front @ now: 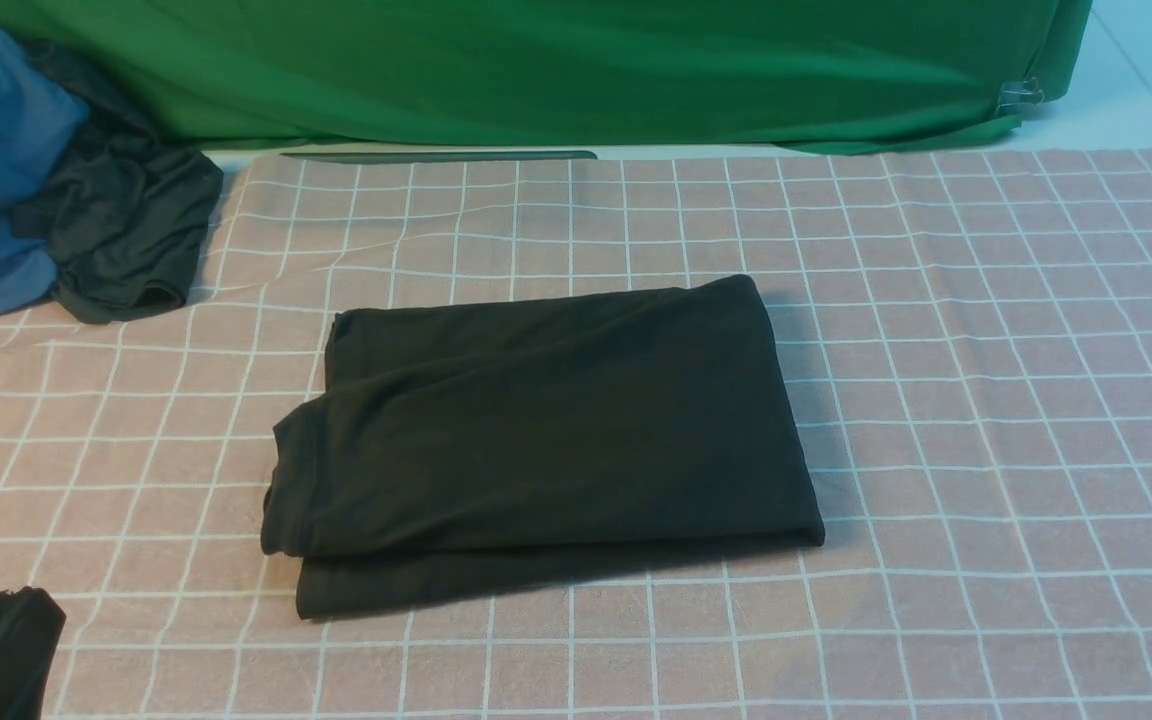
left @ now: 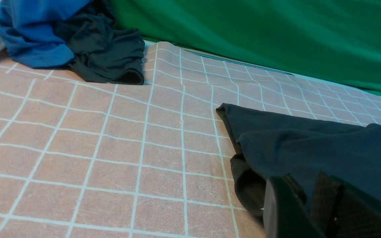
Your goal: Fold a long-sleeved shirt over a pink coffee tablecloth.
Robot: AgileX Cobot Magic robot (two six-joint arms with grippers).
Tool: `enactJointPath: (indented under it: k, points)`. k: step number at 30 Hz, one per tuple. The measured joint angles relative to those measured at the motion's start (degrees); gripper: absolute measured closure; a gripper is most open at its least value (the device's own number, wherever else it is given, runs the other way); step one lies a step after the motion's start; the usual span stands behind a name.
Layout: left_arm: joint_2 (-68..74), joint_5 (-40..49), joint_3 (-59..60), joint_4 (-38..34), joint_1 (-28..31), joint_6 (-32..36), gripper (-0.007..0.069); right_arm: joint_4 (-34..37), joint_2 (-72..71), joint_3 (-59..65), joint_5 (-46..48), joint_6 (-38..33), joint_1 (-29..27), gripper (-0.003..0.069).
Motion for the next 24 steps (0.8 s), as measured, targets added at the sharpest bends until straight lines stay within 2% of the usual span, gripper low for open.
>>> enactJointPath:
  k: [24]
  points:
    - [0.0, 0.0, 0.0, 0.0, 0.0, 0.0, 0.0446, 0.0, 0.0, 0.0, 0.0, 0.0, 0.0, 0.0418]
